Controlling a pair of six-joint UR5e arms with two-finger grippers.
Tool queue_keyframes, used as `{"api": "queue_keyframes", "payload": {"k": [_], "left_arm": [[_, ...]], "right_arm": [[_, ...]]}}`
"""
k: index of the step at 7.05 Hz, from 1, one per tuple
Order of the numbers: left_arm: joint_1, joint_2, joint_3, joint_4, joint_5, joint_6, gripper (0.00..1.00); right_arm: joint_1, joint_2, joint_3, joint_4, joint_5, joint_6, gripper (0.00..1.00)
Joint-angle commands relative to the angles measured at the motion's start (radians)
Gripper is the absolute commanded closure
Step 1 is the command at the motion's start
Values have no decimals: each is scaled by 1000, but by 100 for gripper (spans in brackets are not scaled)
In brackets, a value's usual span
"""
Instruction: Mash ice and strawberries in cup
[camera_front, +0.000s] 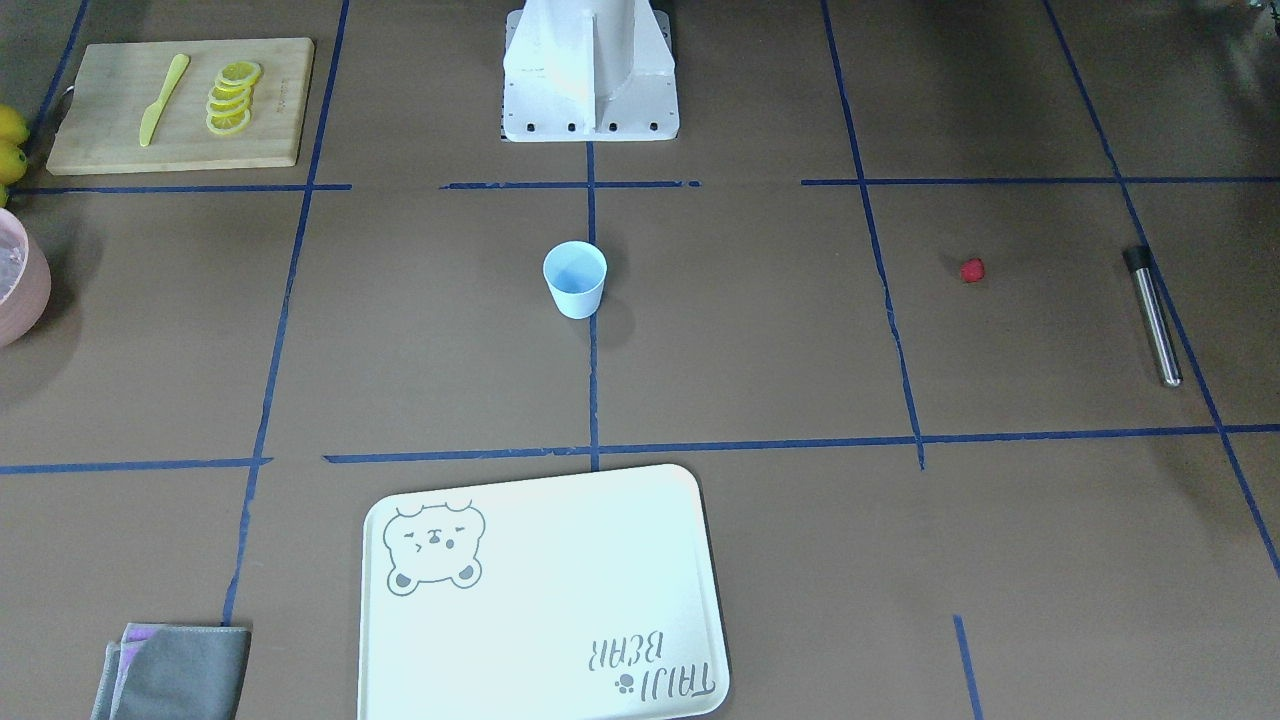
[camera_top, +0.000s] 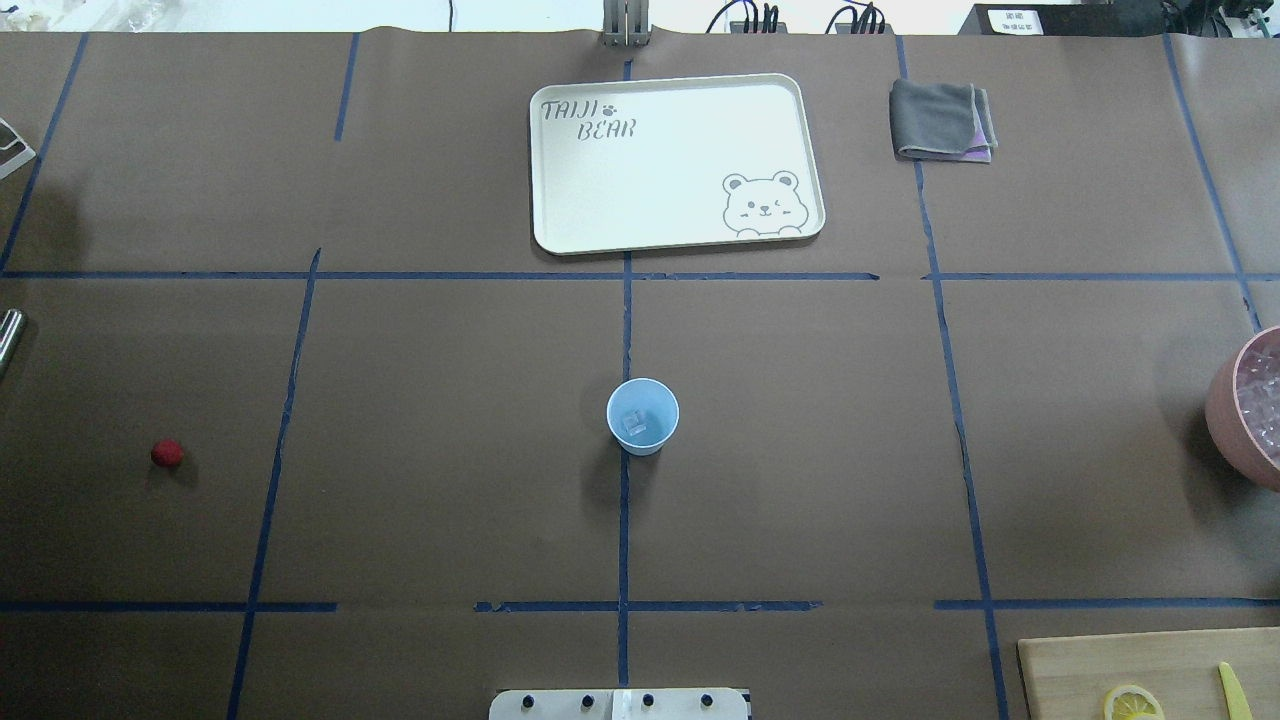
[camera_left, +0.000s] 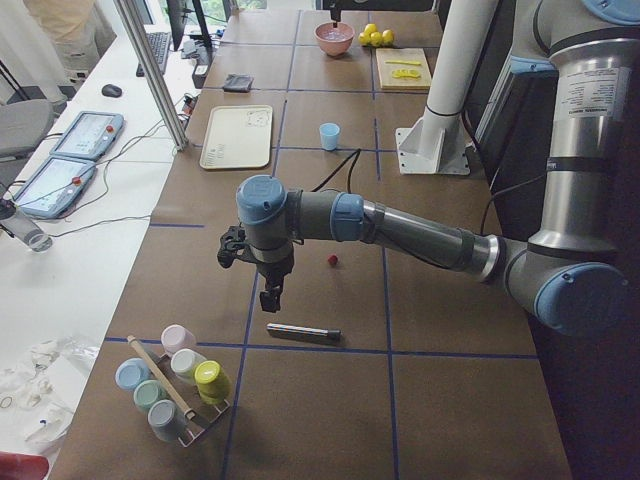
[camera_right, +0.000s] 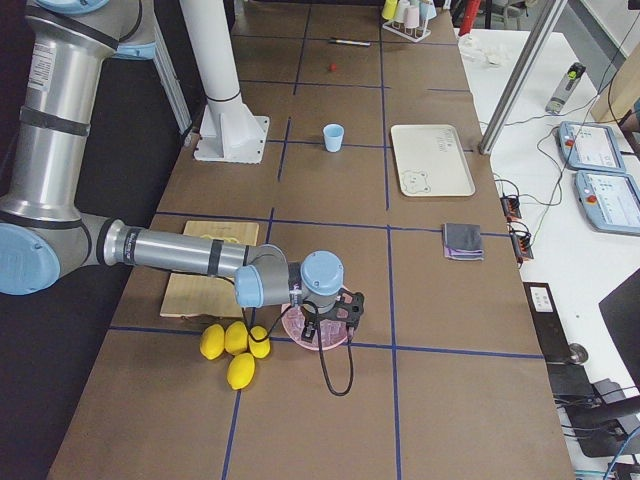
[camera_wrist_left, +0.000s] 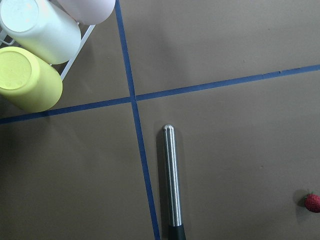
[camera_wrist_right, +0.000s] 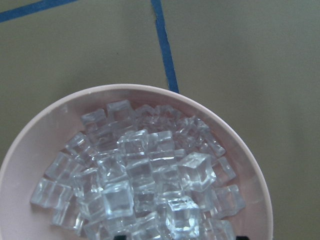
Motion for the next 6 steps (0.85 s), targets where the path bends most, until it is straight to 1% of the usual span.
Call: {"api": "queue_keyframes", "payload": {"k": [1,4,6], "left_arm": [[0,-1,-1,0,0,0,0],[0,0,-1,0,-1,0,0],[0,-1,-1,-2,0,0,0]], "right_arm": [[-1,5,-23,0,-2,1,21],[-3,6,-32,0,0,1,28],[-4,21,-40,-2,1,4,29]]}}
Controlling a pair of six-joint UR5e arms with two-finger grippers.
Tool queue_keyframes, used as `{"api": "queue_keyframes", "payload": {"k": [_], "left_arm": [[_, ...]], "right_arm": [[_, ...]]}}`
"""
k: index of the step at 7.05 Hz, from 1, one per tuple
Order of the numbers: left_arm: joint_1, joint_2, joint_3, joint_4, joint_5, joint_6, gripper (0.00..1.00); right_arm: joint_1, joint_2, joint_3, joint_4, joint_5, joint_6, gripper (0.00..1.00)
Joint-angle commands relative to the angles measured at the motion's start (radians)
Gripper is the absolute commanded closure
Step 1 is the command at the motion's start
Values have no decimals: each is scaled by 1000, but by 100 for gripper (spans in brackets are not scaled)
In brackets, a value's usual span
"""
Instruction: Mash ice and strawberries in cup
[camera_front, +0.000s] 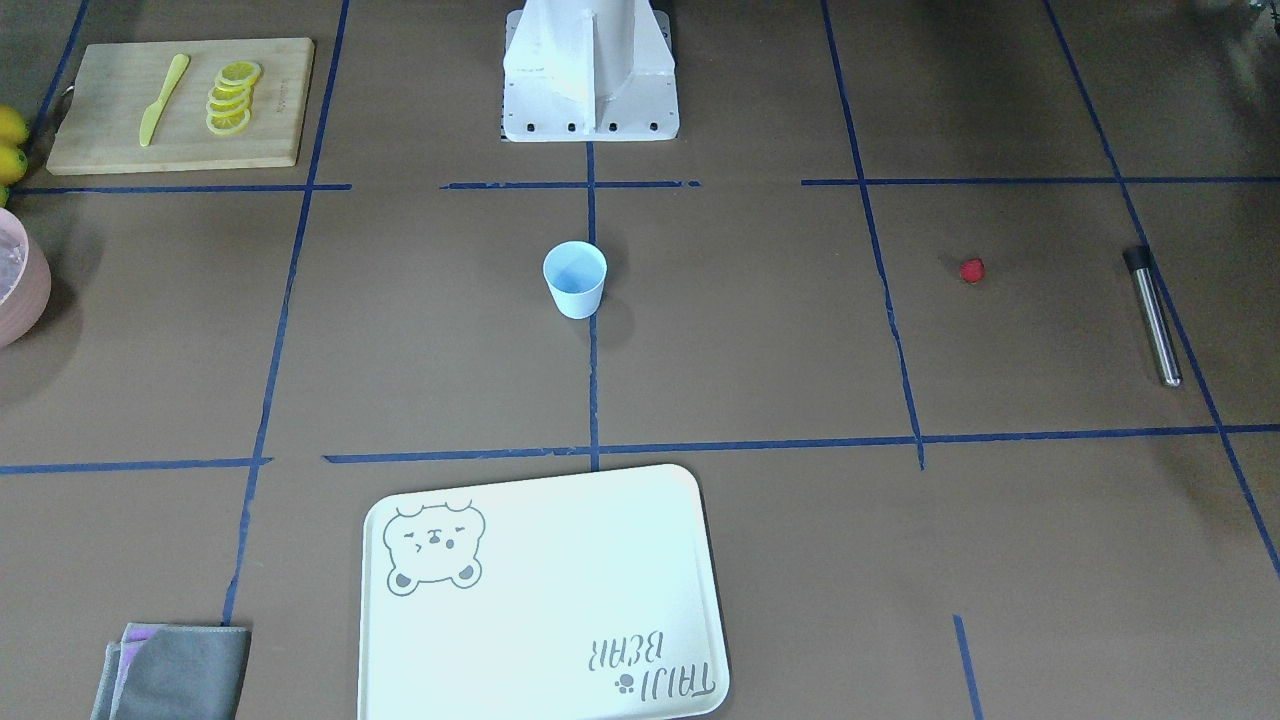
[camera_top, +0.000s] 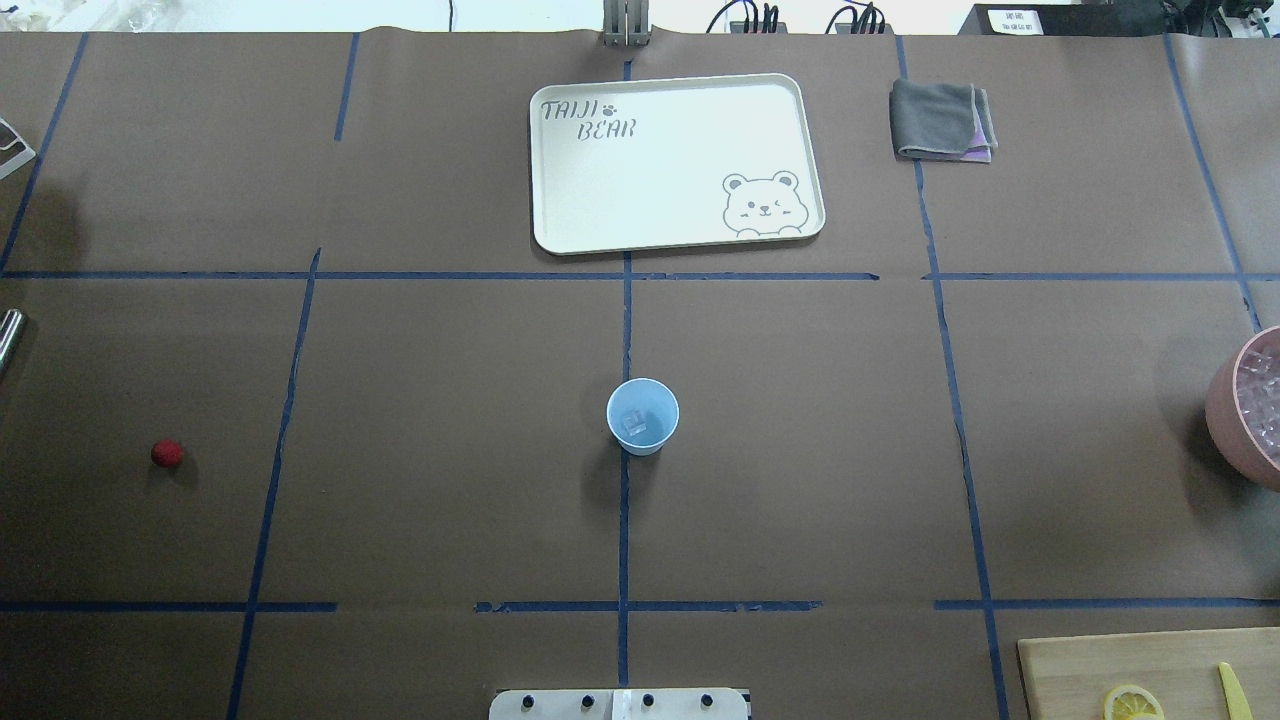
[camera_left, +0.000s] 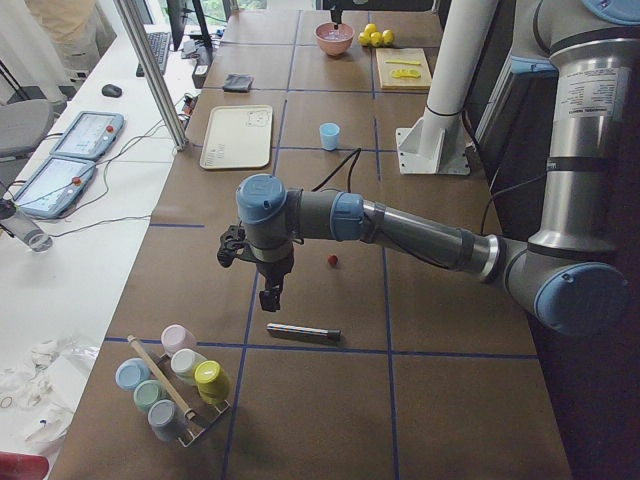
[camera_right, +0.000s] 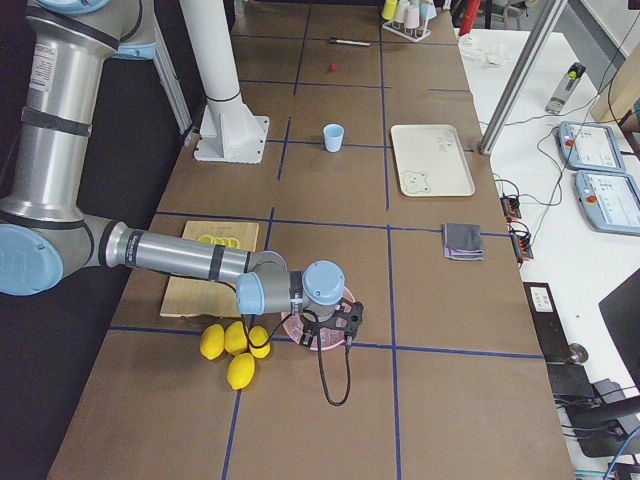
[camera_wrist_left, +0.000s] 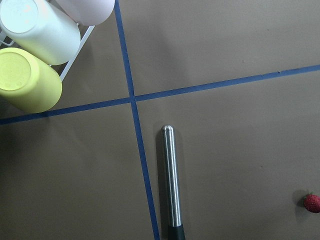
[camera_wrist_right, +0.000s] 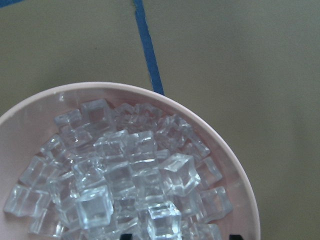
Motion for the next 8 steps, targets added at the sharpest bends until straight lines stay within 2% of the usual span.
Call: {"api": "queue_keyframes", "payload": {"k": [1,8], "left_arm": [[0,0,0,0,0,0,0],[0,0,0,-1,0,0,0]], "right_arm": [[-1,12,-17,0,0,2,29],[-27,18,-30,0,3,3,31]]}}
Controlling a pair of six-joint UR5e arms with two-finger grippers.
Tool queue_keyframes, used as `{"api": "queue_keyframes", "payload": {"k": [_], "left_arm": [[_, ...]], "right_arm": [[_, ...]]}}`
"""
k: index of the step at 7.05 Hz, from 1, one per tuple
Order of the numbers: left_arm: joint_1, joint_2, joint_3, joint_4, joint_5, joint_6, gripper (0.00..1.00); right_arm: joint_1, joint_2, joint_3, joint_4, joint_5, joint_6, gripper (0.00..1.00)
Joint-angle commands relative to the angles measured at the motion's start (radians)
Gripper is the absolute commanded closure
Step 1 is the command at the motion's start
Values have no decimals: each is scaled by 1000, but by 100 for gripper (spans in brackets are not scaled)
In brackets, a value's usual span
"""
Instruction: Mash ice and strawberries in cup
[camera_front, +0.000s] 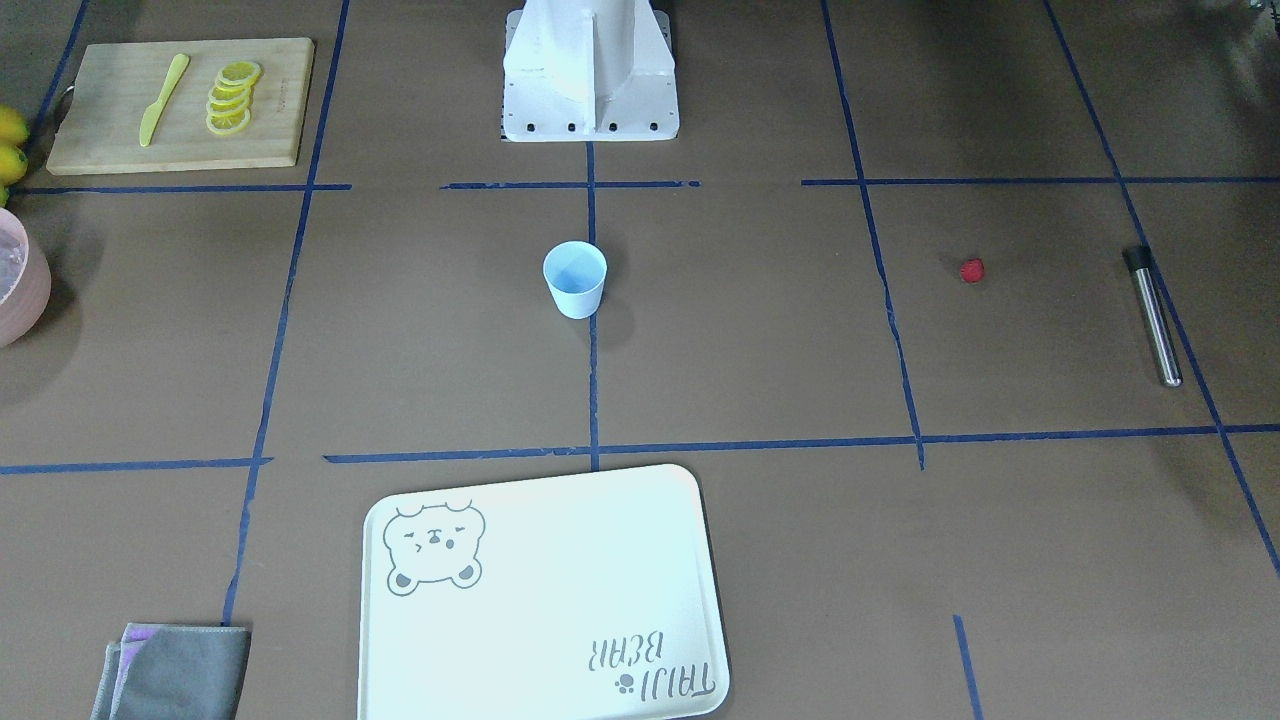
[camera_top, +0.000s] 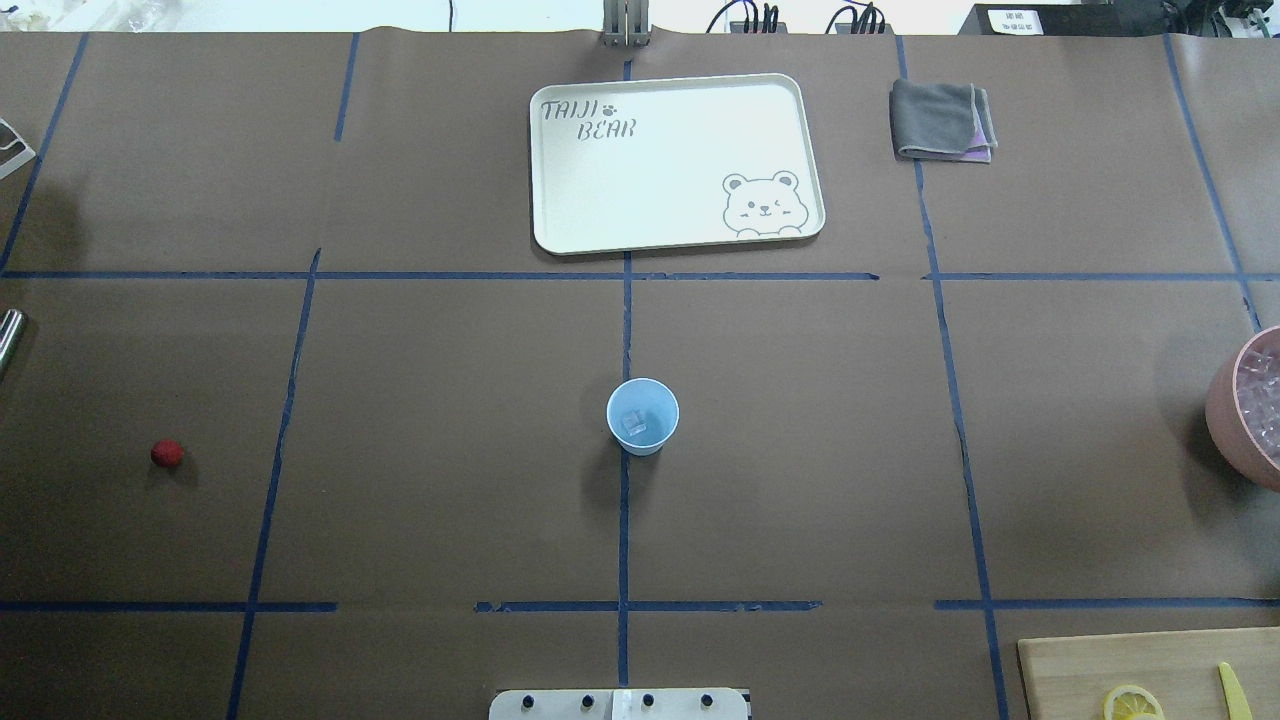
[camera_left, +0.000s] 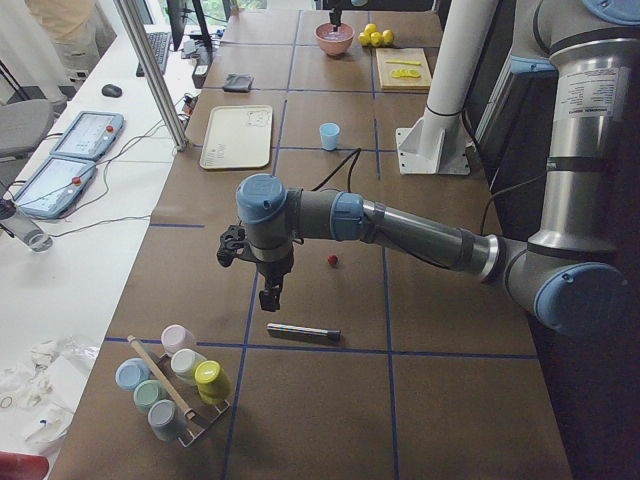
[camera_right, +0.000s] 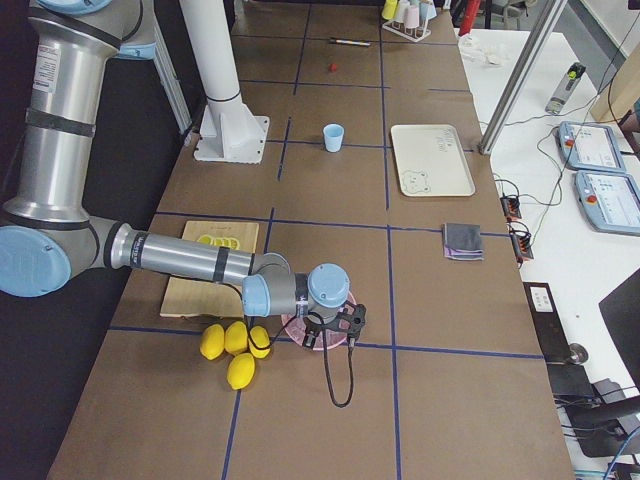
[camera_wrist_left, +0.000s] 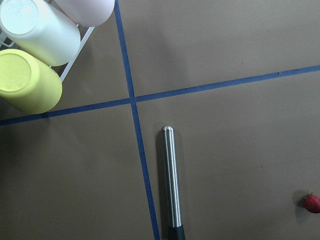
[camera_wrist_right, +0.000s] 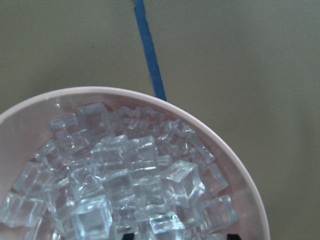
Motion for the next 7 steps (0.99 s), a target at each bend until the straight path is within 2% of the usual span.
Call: {"api": "queue_keyframes", "payload": {"k": [1,7], "left_arm": [[0,0,0,-1,0,0,0],[-2,2,-8,-1,2,2,0]], "right_arm": [[-11,0,-1,0,0,-1,32],[-15,0,-5,1,-1,-1,44]]}}
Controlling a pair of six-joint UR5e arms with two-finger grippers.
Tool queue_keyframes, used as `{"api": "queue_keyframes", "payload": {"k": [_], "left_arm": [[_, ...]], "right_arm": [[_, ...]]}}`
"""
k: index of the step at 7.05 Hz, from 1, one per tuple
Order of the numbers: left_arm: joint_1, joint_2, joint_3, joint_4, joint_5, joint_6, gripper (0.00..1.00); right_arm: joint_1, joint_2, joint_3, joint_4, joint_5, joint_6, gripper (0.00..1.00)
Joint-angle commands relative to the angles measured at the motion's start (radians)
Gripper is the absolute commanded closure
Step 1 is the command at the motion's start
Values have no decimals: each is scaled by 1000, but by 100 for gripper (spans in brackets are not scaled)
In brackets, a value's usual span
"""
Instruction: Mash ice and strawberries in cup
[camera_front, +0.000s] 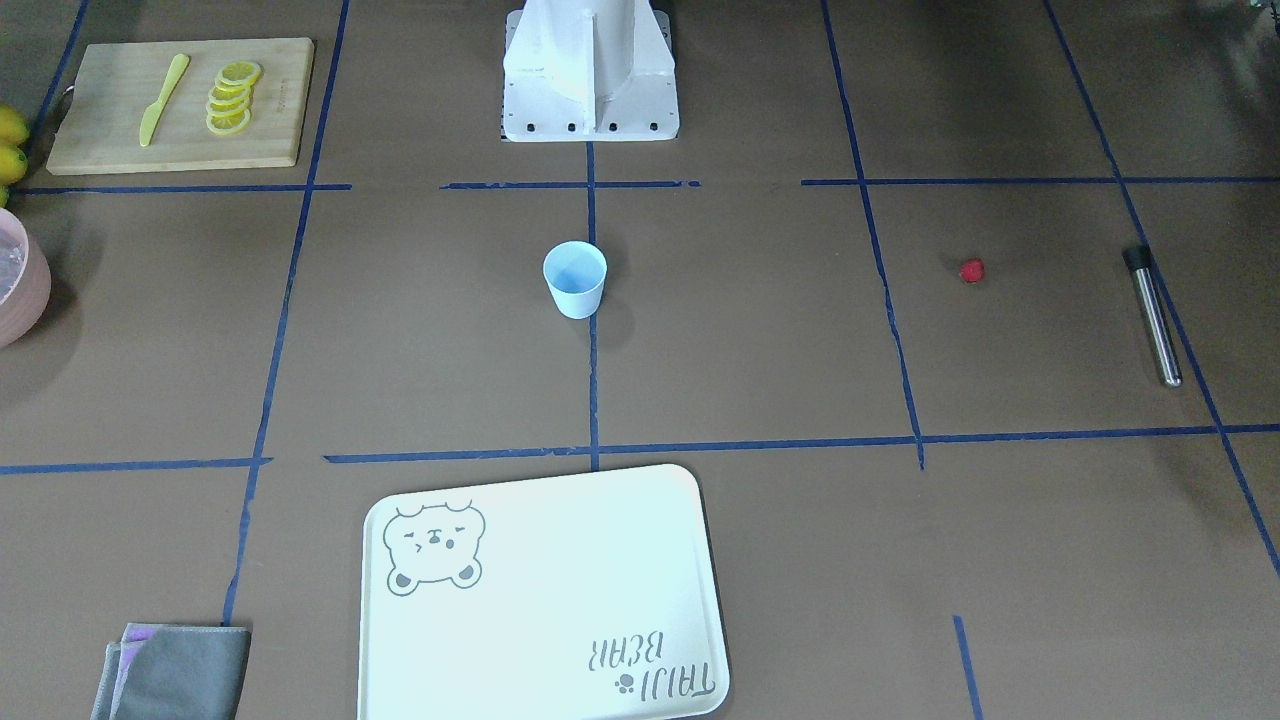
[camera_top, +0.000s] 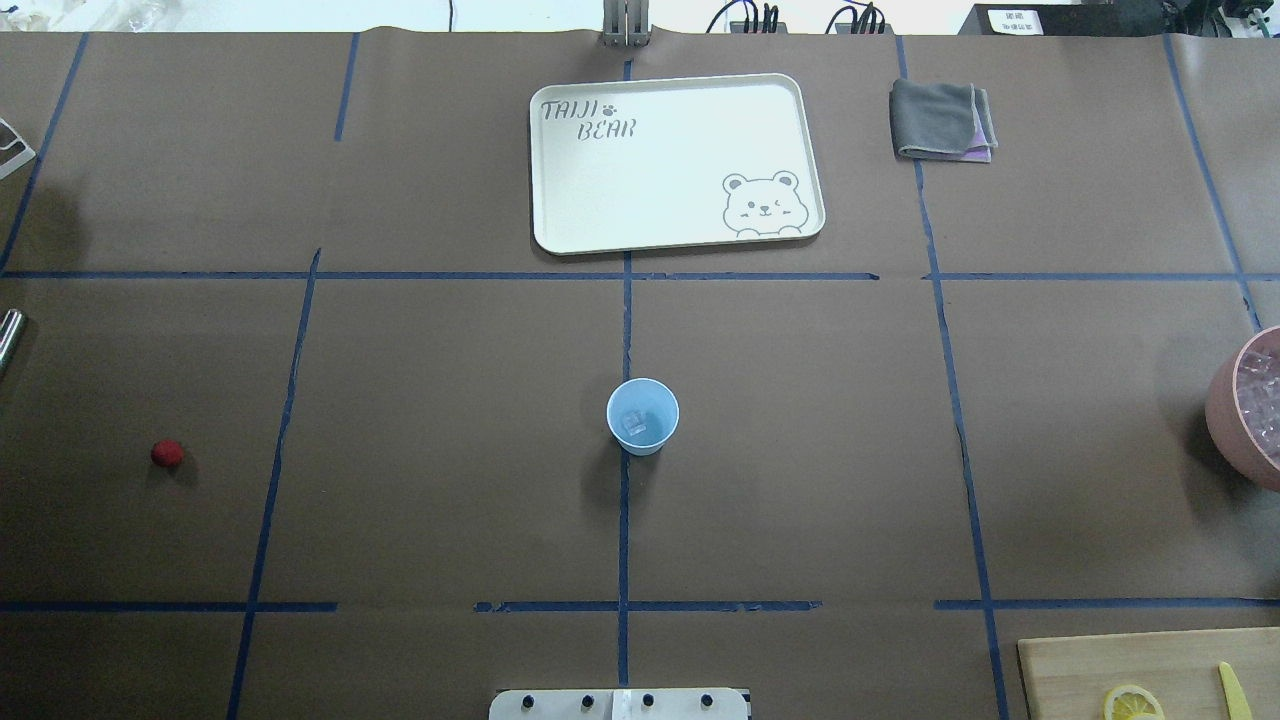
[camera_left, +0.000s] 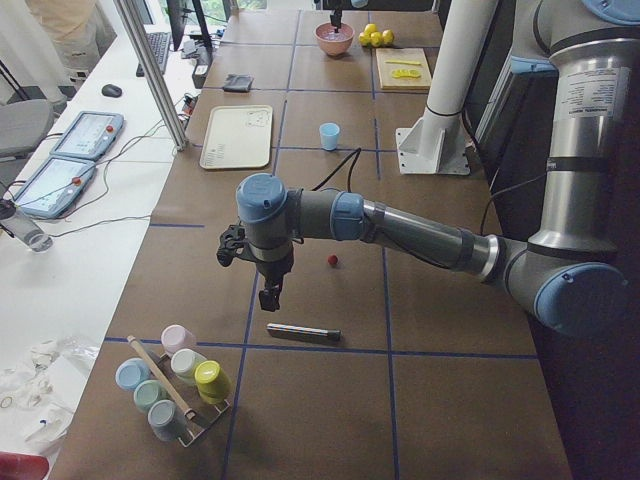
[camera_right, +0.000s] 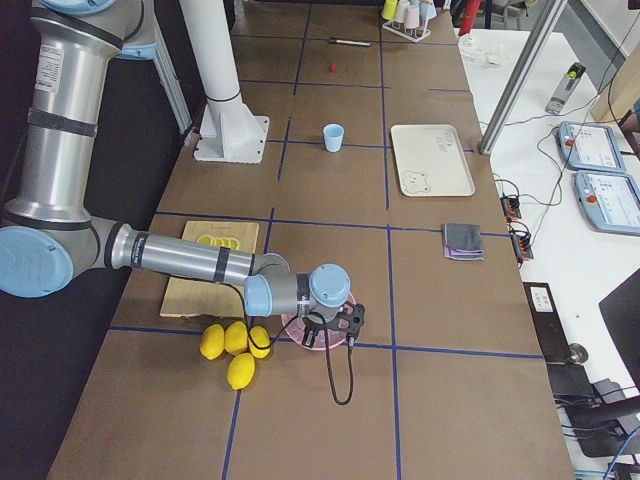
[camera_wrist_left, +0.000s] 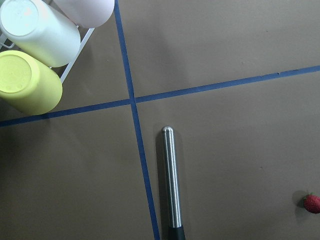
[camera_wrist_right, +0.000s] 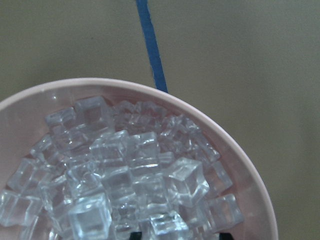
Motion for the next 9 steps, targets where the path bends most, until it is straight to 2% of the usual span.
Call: {"api": "queue_keyframes", "payload": {"k": [1,2,3,4,7,9], "left_arm": [[0,1,-7,0,1,0,0],[0,1,-12,2,1,0,0],[0,1,-12,3,1,0,0],[0,1,-12,3,1,0,0],[0,1,-7,3,3,0,0],[0,1,-10,3,1,-1,0]], "right_arm": [[-2,2,-2,-1,0,2,51],[-2,12,-2,-3,1,2,62],[-2,14,-2,-3,2,2,78],[-4,14,0,-3,3,2,97],[19,40,17,-9,20,-3,100],[106,3,52,-6,17,-8,100]]}}
